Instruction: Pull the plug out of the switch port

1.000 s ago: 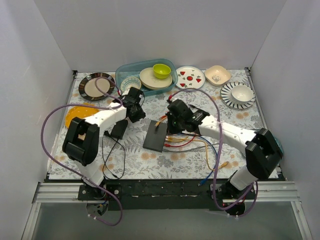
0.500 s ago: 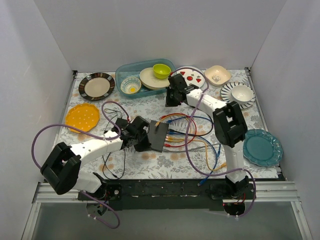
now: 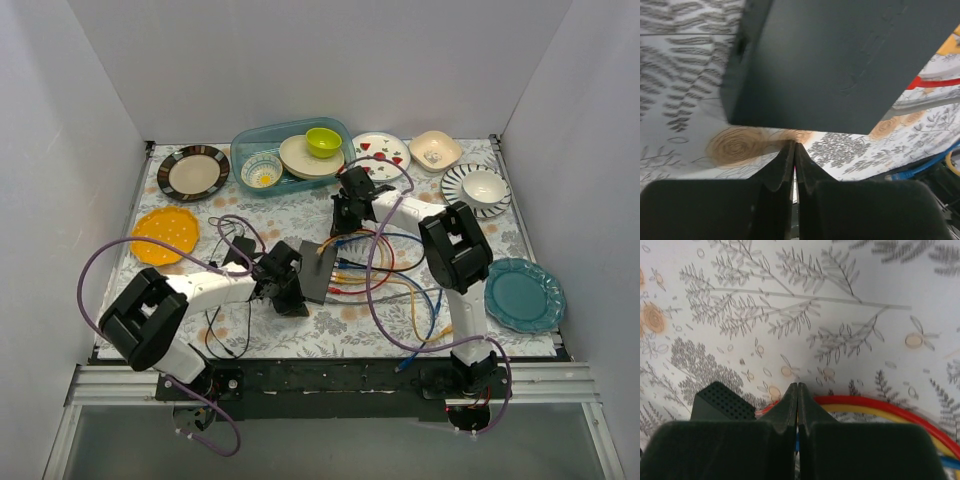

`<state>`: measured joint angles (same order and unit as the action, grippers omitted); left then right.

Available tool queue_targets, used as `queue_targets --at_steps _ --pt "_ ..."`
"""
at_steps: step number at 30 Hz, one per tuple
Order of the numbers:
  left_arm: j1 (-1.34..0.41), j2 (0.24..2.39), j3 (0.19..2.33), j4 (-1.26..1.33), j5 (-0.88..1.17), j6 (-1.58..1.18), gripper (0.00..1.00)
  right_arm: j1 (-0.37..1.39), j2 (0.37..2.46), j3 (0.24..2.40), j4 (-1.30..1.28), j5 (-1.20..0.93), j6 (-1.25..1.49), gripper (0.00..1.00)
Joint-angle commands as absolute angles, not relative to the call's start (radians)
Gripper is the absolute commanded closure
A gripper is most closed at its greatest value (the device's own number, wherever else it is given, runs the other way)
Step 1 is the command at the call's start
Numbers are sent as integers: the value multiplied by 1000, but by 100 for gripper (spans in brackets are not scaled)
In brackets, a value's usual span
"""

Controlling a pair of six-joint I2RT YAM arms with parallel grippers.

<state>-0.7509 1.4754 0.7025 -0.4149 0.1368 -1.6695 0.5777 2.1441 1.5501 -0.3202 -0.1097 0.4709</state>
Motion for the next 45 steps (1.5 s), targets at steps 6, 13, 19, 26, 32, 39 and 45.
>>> queue_targets --at_steps 6,13,19,26,32,39,45 --pt "-698 1670 779 -333 212 -1626 94 586 1973 1255 -252 -158 531 99" --pt "-571 1759 873 -331 233 -1595 89 635 1911 1152 -189 -179 604 99" --pt "-459 1804 942 -377 189 -1565 87 666 1896 1132 -176 -187 630 99" --pt "-361 1838 1006 -400 161 -1543 86 693 1887 1114 -166 -215 669 99" --pt "-296 1897 1101 -413 160 -1526 85 715 1891 1129 -161 -238 693 99" --pt "-264 1997 1268 -446 166 -1516 85 715 1882 1192 -221 -198 677 99" --pt "-256 2022 1385 -469 143 -1497 82 647 1760 1184 -274 -60 676 99"
